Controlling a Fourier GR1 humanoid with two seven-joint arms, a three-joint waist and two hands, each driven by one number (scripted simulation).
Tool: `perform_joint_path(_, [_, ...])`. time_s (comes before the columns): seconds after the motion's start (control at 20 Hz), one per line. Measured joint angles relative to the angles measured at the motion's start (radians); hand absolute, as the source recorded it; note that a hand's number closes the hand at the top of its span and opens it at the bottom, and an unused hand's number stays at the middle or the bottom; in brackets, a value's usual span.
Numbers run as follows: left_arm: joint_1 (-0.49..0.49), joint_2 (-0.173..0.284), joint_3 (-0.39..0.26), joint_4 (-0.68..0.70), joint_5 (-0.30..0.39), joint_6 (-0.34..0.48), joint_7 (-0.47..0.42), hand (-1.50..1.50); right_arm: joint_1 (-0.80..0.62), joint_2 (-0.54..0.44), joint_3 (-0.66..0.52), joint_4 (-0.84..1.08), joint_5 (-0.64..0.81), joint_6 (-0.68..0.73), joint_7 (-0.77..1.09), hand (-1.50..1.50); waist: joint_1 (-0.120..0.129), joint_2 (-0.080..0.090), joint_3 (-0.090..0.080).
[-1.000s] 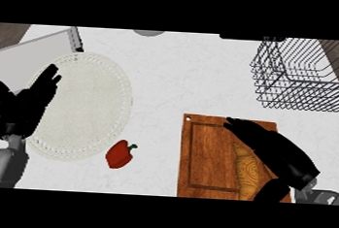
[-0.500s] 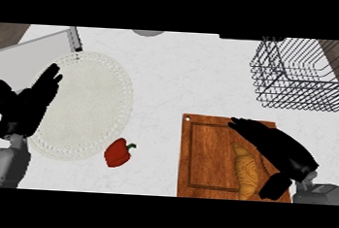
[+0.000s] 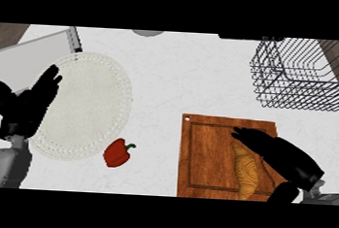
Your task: Pick the croissant from the cutting board and place it in the basket
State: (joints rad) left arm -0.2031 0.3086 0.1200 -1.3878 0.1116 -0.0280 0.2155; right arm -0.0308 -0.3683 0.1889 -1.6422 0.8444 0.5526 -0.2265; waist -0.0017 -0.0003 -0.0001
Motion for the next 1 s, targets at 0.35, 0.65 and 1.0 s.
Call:
perform_joint_path(0.35, [-0.020, -0.016, 0.009, 0.017, -0.026, -0.006, 0.006, 0.00, 0.033, 0.038, 0.039, -0.009, 0.082, -0.041, 0.005, -1.50, 0.000, 0.000, 0.000])
perform_joint_path(0.65, [-0.022, -0.032, 0.019, 0.021, -0.041, -0.012, 0.002, 0.00, 0.048, 0.037, 0.037, 0.031, 0.148, -0.090, -0.019, -1.50, 0.000, 0.000, 0.000])
perform_joint_path(1.0, [-0.007, -0.037, 0.025, -0.031, -0.045, -0.016, 0.035, 0.00, -0.011, 0.043, 0.084, 0.143, 0.255, -0.163, -0.063, 1.50, 0.004, -0.003, -0.002])
